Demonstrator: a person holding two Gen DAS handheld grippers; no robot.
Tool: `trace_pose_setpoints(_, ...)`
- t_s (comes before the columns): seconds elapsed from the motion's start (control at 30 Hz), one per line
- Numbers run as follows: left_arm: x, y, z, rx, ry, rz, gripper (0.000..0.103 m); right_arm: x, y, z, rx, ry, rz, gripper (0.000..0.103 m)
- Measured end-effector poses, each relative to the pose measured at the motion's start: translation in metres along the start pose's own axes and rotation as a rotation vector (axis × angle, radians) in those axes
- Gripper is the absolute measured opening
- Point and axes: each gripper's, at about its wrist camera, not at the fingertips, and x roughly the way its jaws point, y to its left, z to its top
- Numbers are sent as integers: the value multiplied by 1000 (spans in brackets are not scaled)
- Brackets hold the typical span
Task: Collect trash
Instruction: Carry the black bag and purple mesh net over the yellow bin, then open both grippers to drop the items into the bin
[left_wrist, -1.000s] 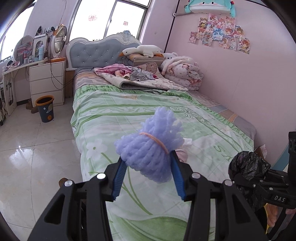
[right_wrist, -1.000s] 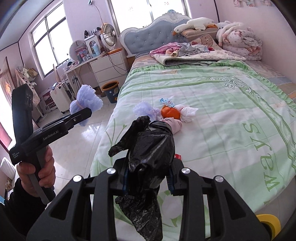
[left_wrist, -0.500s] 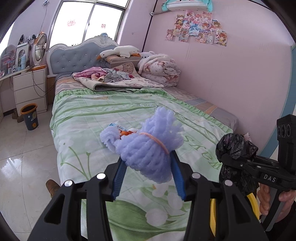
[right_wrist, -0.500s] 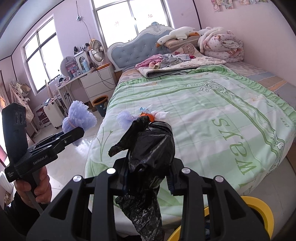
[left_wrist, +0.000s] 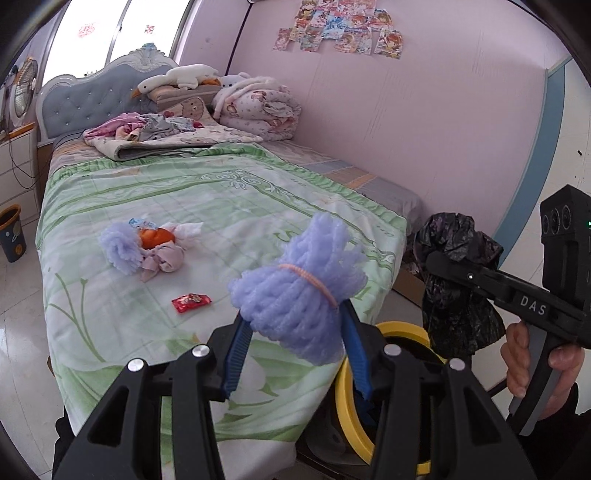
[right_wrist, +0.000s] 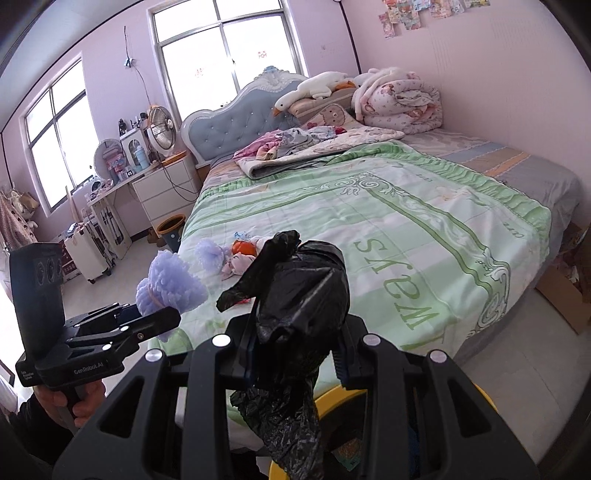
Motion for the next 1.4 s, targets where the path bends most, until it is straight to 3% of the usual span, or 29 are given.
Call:
trace_pose_setpoints(0.33,32,-51,-18,101,107,-85,45,-27,-48,-23,62,23,-79,31)
trace_pose_setpoints(0.83,72,-96,-54,189,256,-149,46,-19,-100,-70,166,110,-93,35)
trace_pose_setpoints(1.03,73,-107,-60,219,256,-170,48,-20,-106,-74,180,106,-97,37)
trace_pose_setpoints(1.2,72,-110,-59,225,252,-176,57,-23,-116,-75,212,104,-100,38)
trace_pose_setpoints(1.4,69,-109,-58,219,244,-184,66,-28,-124,-72,238,85,-117,45)
